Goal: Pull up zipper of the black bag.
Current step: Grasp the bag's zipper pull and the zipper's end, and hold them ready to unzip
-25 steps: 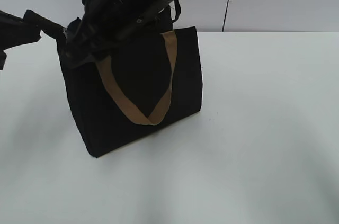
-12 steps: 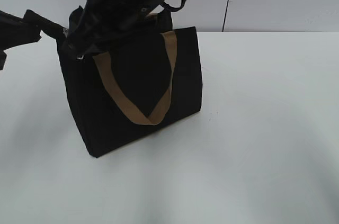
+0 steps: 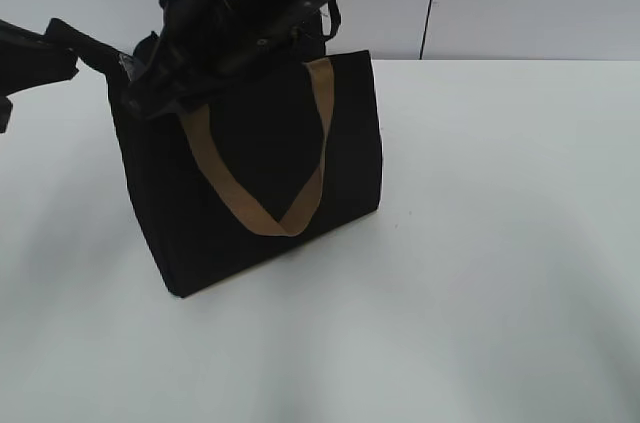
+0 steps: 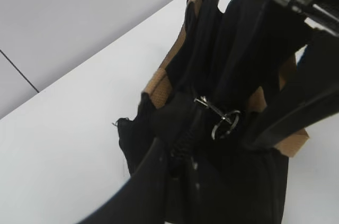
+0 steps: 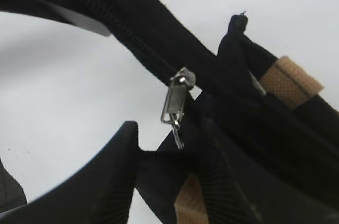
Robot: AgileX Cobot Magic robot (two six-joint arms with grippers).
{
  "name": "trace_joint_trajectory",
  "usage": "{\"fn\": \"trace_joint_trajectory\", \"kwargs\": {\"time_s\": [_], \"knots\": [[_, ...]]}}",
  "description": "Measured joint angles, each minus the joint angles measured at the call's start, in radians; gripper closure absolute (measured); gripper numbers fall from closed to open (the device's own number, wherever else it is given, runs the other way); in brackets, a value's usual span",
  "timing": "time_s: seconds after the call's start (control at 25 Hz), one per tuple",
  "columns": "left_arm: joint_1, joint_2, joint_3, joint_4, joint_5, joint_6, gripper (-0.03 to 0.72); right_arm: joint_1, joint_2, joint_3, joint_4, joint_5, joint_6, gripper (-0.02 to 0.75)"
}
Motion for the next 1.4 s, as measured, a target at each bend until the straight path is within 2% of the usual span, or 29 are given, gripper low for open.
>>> {"fn": "trace_joint_trajectory", "kwargs": {"time_s": [0.36,0.64,1.08,1.12,1.24,1.4], "knots": [[0.0,0.0,0.0,0.0,0.001,0.0,0.665,0.0,0.013,0.0,0.002,-0.035,0.02,0.451],[0.0,0.0,0.0,0.0,0.001,0.0,0.665,0.0,0.015,0.0,0.003,-0.048,0.02,0.556],[0.0,0.0,0.0,0.0,0.001,0.0,0.665,0.0,0.015,0.0,0.0,-0.037,0.021,0.571],[0.0,0.0,0.0,0.0,0.0,0.0,0.665,0.0,0.015,0.0,-0.001,-0.037,0.021,0.583],[0.0,0.0,0.0,0.0,0.0,0.0,0.665,0.0,0.015,0.0,-0.012,-0.037,0.021,0.717],[0.0,0.0,0.0,0.009,-0.001,0.0,0.665,0.0,0.015,0.0,-0.021,-0.036,0.036,0.752]]}}
